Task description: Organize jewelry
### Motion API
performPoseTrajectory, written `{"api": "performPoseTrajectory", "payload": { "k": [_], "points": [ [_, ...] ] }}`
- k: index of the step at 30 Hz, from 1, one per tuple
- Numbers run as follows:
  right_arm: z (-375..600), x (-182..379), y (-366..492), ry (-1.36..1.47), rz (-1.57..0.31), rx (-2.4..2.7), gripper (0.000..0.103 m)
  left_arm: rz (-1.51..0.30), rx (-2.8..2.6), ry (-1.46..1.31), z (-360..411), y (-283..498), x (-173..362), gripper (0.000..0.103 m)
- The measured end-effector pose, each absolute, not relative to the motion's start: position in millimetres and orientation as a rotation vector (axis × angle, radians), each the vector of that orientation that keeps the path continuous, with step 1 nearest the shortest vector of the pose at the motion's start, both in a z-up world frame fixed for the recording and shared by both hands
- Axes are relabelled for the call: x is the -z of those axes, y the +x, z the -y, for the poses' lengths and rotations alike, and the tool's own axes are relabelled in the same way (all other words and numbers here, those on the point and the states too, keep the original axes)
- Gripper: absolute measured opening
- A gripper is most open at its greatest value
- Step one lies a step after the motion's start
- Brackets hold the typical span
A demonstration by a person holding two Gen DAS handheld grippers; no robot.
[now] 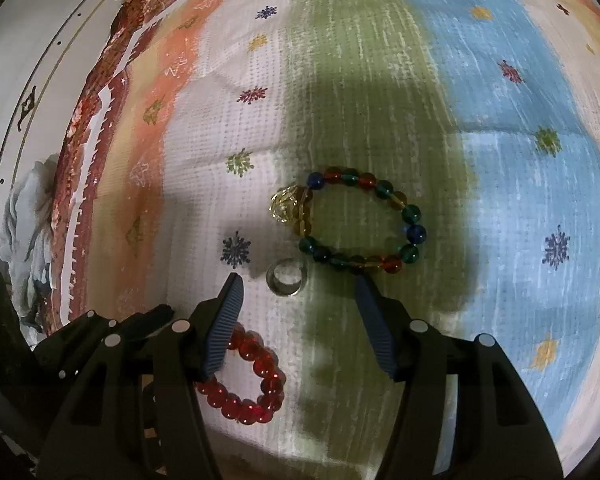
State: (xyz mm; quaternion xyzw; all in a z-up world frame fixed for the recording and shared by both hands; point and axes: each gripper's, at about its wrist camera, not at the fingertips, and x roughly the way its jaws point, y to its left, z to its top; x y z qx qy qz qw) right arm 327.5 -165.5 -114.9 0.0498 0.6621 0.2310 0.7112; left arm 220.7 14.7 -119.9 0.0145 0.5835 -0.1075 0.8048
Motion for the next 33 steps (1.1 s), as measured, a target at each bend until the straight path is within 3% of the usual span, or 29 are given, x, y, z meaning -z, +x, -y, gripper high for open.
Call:
{"api": "performPoseTrajectory", "payload": {
  "k": [3, 7, 10, 12, 16, 33],
  "points": [
    [164.6, 116.2, 326.8, 0.079, -1.465, -0.503, 0.052, -1.249, 0.232, 0.041, -13.7, 220.2, 121.1, 0.045],
    [169.5, 119.0, 329.6, 0.065, -1.46, -0.478, 0.034, -1.244, 0.232, 0.08, -9.0, 219.3, 124.6, 0.044],
    [173.9, 121.1, 331.2, 0.067, -1.455, -0.473, 0.024, -1.238, 0.235, 0.106, -5.9, 219.4, 126.3, 0.036],
    [177.9, 122.0, 332.1, 0.067, -1.448, -0.46, 0.011, -1.233, 0.235, 0.121, -4.2, 218.4, 126.7, 0.029],
    [181.4, 123.2, 332.9, 0.074, -1.443, -0.457, 0.011, -1.231, 0.225, 0.117, -6.1, 218.9, 125.9, 0.013],
    [189.5, 105.6, 332.5, 0.055, -1.382, -0.425, 0.011, -1.192, 0.235, 0.024, -18.6, 214.4, 101.8, 0.013]
  ]
}}
